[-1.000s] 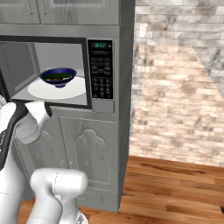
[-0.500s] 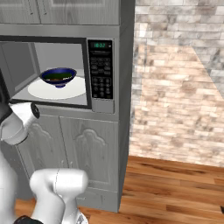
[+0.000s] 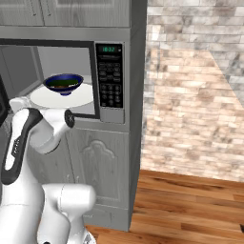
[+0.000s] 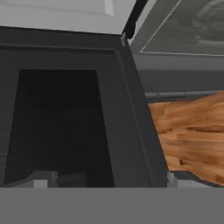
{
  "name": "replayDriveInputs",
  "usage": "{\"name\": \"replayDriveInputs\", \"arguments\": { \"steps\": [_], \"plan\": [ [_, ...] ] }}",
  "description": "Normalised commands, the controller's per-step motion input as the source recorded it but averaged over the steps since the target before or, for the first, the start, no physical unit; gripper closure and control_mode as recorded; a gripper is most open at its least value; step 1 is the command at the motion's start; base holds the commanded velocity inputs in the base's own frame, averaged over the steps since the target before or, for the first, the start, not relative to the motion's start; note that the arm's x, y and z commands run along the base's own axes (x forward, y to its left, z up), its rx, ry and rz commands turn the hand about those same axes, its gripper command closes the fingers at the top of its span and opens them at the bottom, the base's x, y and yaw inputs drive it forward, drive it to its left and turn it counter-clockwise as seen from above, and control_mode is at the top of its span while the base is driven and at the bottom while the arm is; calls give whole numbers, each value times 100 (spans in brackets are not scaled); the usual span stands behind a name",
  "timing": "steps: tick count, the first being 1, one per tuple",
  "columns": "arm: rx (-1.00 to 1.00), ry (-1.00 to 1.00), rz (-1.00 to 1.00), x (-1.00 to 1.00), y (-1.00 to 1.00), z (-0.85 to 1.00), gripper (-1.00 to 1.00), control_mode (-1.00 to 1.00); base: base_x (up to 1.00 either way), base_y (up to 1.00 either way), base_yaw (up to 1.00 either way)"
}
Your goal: The microwave is finished heating the steak and cucumber. Take the bowl containing the food and place it on the dining counter.
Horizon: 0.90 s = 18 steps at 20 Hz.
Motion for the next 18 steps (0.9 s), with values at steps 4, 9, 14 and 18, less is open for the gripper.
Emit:
{"name": "replayDriveInputs", "arguments": {
  "steps": [4,9,14,18],
  "plan": [
    [-11,0,-33,61,-100,45,-100,-100,0,0,0],
    [-11,0,-36,62,-89,52,-100,-100,0,0,0],
    [-2,-2,-20,99,4,16,-100,-100,0,0,0],
    [0,7,0,24,5,0,-100,-100,0,0,0]
  ]
}}
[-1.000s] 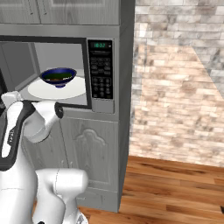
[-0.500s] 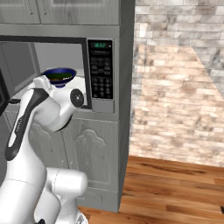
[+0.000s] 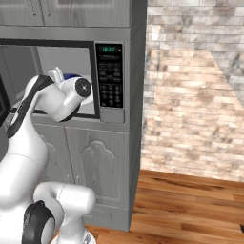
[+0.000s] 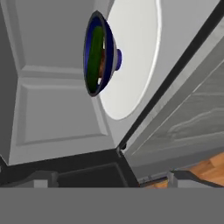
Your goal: The microwave is finished heating the steak and cucumber. Take the bowl containing the food and place it on the dining counter.
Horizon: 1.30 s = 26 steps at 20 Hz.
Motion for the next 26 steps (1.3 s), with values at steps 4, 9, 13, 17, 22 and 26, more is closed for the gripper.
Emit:
{"name": "replayDriveInputs", "arguments": {
  "steps": [4,9,13,17,22,26],
  "plan": [
    [0,1,-3,75,9,-2,-100,-100,0,0,0],
    [0,0,-8,96,16,-18,-100,-100,0,0,0],
    [-3,5,-7,96,15,-39,-100,-100,0,0,0],
    [-4,5,-5,88,21,-31,-100,-100,0,0,0],
    [-1,1,-3,69,27,-8,-100,-100,0,0,0],
    [-1,2,0,42,29,-14,-100,-100,0,0,0]
  ]
}}
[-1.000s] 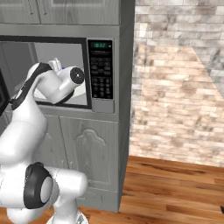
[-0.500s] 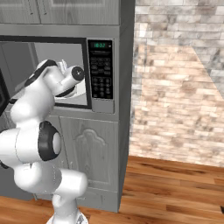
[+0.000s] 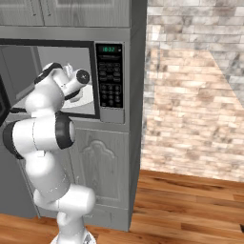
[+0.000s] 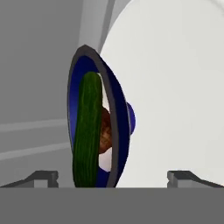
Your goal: The microwave is finished heating the steak and cucumber. Take the bowl containing the food and place it on the dining counter.
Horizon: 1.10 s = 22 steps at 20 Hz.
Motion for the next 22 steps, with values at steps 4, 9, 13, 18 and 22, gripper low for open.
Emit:
{"name": "replayDriveInputs", "arguments": {
  "steps": [4,9,13,18,22],
  "plan": [
    [-3,2,0,37,30,-28,-100,-100,0,0,0],
    [-3,1,0,42,30,-24,-100,-100,0,0,0],
    [-1,0,0,41,28,-15,-100,-100,0,0,0],
    [0,0,0,36,17,-14,-100,-100,0,0,0],
    [-1,2,0,6,1,0,100,-100,0,0,0]
  ]
}}
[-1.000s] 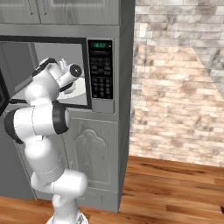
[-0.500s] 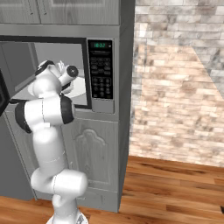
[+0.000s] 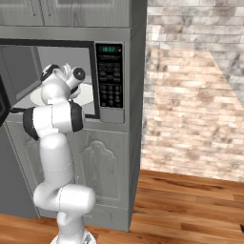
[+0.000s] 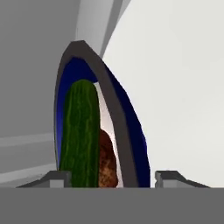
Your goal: The microwave is finished heating the steak and cucumber. Take the bowl containing the food and place it on the dining counter.
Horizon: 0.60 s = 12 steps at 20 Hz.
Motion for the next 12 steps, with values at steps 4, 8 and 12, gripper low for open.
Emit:
{"name": "replayDriveInputs", "arguments": {
  "steps": [4,8,12],
  "plan": [
    [0,0,0,0,0,0,100,-100,0,0,0],
    [0,0,0,-6,0,0,100,-100,0,0,0],
    [1,-3,0,-56,-8,0,100,-100,0,0,0]
  ]
}}
